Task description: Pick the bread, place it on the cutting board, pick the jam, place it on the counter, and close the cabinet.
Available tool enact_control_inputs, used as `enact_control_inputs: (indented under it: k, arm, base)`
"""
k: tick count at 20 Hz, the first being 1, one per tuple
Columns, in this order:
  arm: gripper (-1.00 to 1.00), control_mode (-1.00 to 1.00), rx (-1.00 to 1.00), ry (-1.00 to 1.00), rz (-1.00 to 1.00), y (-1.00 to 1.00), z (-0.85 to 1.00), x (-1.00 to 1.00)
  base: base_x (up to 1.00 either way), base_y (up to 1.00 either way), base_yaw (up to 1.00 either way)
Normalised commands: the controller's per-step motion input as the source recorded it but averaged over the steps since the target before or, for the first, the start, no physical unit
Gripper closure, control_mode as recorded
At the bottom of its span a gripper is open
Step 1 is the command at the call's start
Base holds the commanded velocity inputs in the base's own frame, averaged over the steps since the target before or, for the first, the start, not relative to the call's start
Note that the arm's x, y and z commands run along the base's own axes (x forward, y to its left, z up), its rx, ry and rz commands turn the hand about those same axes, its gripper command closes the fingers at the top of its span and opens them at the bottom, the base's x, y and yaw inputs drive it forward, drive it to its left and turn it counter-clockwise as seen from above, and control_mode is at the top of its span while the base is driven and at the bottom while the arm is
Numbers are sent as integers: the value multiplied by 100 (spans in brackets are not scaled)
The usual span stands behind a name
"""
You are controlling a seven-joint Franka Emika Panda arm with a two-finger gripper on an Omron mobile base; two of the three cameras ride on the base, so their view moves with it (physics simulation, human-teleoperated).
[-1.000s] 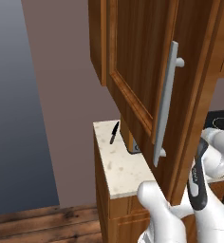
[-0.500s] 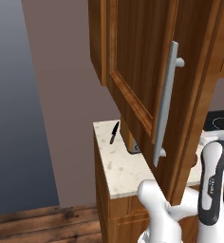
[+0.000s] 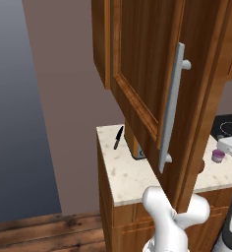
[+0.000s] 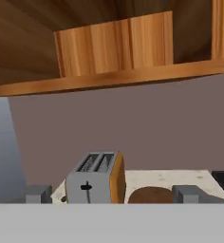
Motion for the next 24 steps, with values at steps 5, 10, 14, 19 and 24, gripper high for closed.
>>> enact_control_inputs:
  k: [5,10,14,19,24]
  arm:
    - [-100,-100,0,-16,0,34,27,-51]
    - [-100,-100,0,-10,0,45,30,-49]
    - [-100,-100,0,-5,0,53,31,-50]
    - [-100,-100,0,-4,-1,54,28,-57]
    - [-100,-100,0,-5,-1,49,24,-70]
  base:
    - [0,0,0]
    - [0,0,0]
    - [0,0,0]
    - [0,0,0]
    - [0,0,0]
